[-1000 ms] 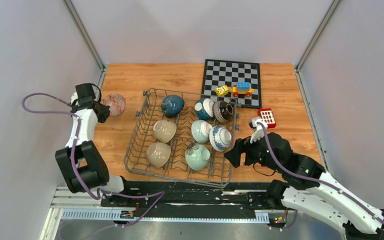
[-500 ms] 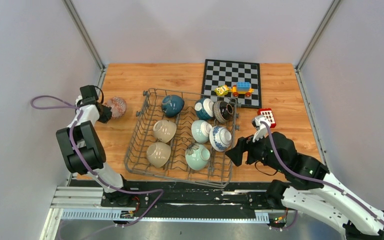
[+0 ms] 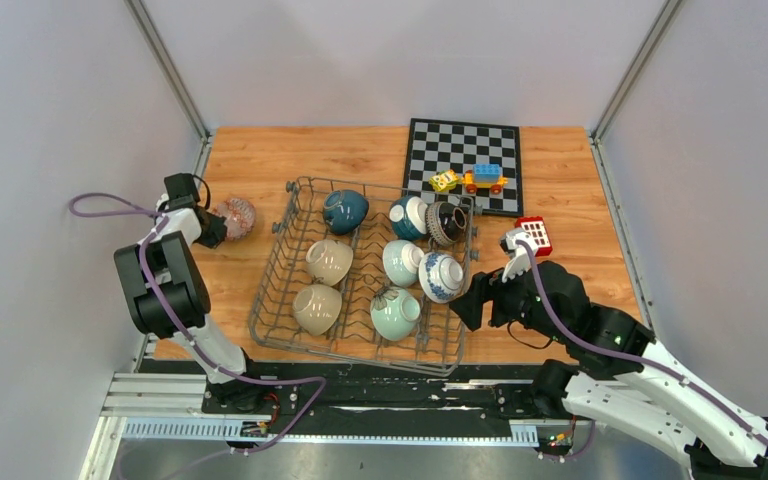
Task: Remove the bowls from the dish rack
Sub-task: Place the bowl at the center of the board, then pick up the bowl from the dish rack.
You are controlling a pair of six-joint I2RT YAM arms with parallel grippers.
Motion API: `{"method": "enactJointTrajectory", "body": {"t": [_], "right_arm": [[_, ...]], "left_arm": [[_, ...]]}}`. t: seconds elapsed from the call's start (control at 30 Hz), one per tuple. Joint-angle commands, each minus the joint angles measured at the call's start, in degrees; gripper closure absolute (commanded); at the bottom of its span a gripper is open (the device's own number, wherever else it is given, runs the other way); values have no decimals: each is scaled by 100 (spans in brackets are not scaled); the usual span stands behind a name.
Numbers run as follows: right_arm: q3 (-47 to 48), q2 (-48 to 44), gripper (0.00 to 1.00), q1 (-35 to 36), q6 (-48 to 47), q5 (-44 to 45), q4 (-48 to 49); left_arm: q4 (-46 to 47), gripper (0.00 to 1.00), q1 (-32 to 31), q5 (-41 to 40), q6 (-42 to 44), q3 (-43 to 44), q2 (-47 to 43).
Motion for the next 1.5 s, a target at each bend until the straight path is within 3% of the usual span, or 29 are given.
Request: {"method": "enactJointTrajectory", "body": {"t": [0.0,0.37,0.63,0.77,0.83,1.07,1.27,1.47], "right_arm": [[131,-7,19,-61,-43,164,-164],[168,-50,19,-61,-75,200,-212],[237,-159,16,-61,-262,422,-276],[258,-110,15,-61,-402,670,-296],[264,-55,14,-61,-425,850,-292],[265,78,15,-61,-950,1328,53],[351,213,19,-61,-1256,1451,430],[530,952,23,-61,-1051,1427,380]], "left_arm": [[164,91,30,59,89,59,91],[-51,43,29,81,239,-2,-299],[-365,16,-69,114,408,-31,-1618],[-526,6,-480,-14,506,37,-2557],[-466,1,-877,-99,562,42,-3068],[-6,0,-3377,-546,1684,142,-4196],[-286,0,-5158,-771,2486,34,-4219],[53,0,-6310,-93,2348,-524,-4155]]}}
